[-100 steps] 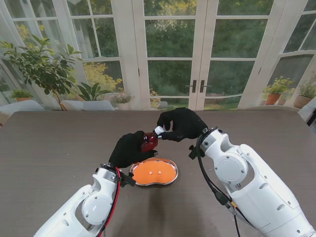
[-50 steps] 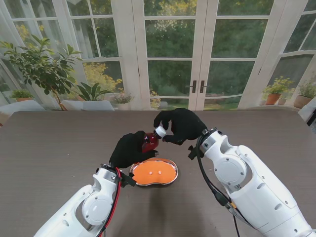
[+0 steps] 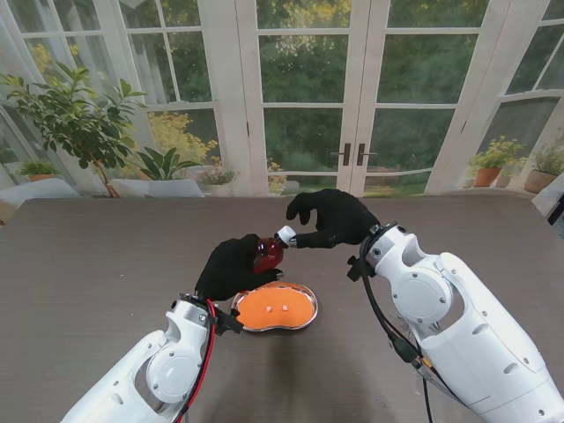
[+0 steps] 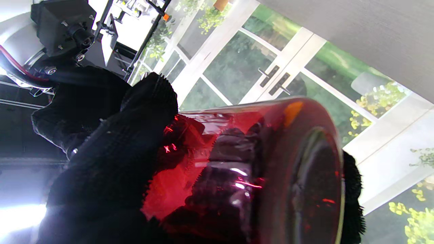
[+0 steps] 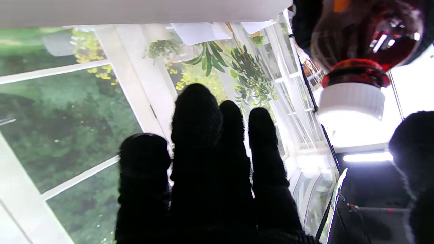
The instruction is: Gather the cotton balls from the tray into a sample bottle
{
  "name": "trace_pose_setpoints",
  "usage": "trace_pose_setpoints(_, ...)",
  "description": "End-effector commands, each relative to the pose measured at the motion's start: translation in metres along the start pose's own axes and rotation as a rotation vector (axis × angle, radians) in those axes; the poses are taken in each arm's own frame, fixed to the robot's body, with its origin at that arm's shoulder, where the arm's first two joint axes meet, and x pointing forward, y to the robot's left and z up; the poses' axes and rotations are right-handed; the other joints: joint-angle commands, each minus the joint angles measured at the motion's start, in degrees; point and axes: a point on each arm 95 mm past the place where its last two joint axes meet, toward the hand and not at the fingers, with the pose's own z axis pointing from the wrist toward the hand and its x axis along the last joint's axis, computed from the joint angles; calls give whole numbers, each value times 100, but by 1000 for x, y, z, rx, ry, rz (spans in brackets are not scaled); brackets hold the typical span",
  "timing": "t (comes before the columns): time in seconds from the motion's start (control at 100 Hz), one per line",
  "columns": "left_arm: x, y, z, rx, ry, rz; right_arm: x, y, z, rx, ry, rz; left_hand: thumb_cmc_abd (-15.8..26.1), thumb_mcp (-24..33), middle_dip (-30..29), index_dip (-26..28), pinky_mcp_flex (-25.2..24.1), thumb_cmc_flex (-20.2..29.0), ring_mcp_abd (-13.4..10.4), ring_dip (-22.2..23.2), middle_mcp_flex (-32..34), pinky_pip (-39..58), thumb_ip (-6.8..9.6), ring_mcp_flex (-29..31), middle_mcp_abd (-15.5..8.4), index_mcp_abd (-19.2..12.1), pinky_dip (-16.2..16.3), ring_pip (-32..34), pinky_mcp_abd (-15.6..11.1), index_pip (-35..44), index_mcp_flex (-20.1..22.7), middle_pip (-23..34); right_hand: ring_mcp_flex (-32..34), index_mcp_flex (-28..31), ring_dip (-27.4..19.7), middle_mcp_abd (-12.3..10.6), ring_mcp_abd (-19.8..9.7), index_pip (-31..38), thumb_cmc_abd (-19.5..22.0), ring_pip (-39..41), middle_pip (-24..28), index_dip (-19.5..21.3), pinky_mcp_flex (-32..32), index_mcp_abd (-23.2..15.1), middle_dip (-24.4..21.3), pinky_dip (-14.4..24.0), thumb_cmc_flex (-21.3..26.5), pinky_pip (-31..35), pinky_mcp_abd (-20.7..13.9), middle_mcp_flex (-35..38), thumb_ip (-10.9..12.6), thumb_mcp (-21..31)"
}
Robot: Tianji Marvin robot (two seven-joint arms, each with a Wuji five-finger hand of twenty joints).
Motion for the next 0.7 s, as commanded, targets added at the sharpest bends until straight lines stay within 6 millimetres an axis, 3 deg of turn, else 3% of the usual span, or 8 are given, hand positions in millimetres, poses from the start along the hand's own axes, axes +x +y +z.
trace_pose_setpoints(0.0, 3, 1, 1, -13, 5, -6, 2, 0, 1, 11, -2, -10, 2117, 1540, 42, 112, 22, 1613, 36, 77, 309, 275, 318, 308, -404, -1265, -23, 406, -345, 2082, 624, 241, 125, 253, 126, 109, 134, -47, 498, 177, -38, 128, 77, -190, 36, 179, -284, 193, -17, 122, 268, -420)
trace_pose_setpoints(0.21, 3, 1, 1, -17, 5, -6, 5, -5, 4, 16, 0, -18, 2114, 1546, 38, 108, 22, 1611, 33, 77, 315, 274, 316, 312, -401, -1262, -21, 408, -344, 2081, 626, 241, 452, 1181, 141, 111, 115, 72, 741, 287, 1, 246, 279, -396, 113, 181, -5, 288, 90, 564, 368, -658)
trace_pose_setpoints(0.3, 3, 1, 1, -17, 4, -5, 7, -7, 6, 11, 10, -14, 2111, 1546, 38, 107, 22, 1613, 39, 76, 313, 274, 316, 304, -404, -1265, -21, 403, -344, 2079, 623, 241, 576, 1519, 153, 63, 103, 120, 718, 340, 39, 292, 355, -555, 151, 178, 290, 350, 122, 732, 401, -488)
trace_pose_setpoints(0.45, 3, 1, 1, -19, 2, -4, 10, -9, 7, 1, 34, 10, 2107, 1544, 38, 102, 27, 1609, 38, 77, 311, 276, 312, 308, -400, -1263, -20, 406, -342, 2076, 625, 239, 698, 1747, 144, -36, 79, 134, 299, 376, 54, 452, 408, -1072, 207, 119, 821, 396, 152, 952, 384, 209)
trace_pose_setpoints(0.49, 3, 1, 1, -19, 2, -4, 10, -9, 7, -2, 41, 20, 2102, 1547, 40, 101, 27, 1614, 28, 77, 315, 275, 312, 310, -404, -1263, -19, 407, -342, 2076, 624, 241, 709, 1702, 140, -56, 82, 368, 140, 368, 47, 2, 411, -1163, 220, 83, 1023, 409, 145, 986, -101, 307)
trace_pose_setpoints(0.53, 3, 1, 1, -18, 2, -4, 10, -9, 7, -3, 48, 29, 2099, 1547, 43, 100, 27, 1612, 29, 76, 311, 275, 310, 309, -403, -1263, -19, 406, -342, 2075, 623, 242, 714, 1642, 133, -62, 65, 528, -42, 350, 43, -190, 411, -1238, 218, 79, 1211, 411, 145, 1003, -376, 386)
trace_pose_setpoints(0.59, 3, 1, 1, -19, 1, -4, 9, -9, 7, -2, 54, 37, 2095, 1547, 47, 96, 27, 1611, 31, 76, 310, 275, 308, 303, -403, -1258, -19, 403, -342, 2071, 622, 242, 713, 1501, 130, -85, 48, 881, -275, 324, 44, -536, 397, -1319, 215, 73, 1463, 396, 146, 1020, -575, 496)
trace_pose_setpoints(0.69, 3, 1, 1, -19, 0, -5, 9, -9, 7, 5, 67, 53, 2097, 1548, 54, 88, 27, 1611, 37, 76, 307, 275, 307, 308, -402, -1262, -19, 404, -342, 2066, 626, 241, 696, 1278, 126, -109, -12, 1142, -600, 284, 42, -744, 379, -1405, 213, 64, 1821, 374, 132, 1013, -672, 652)
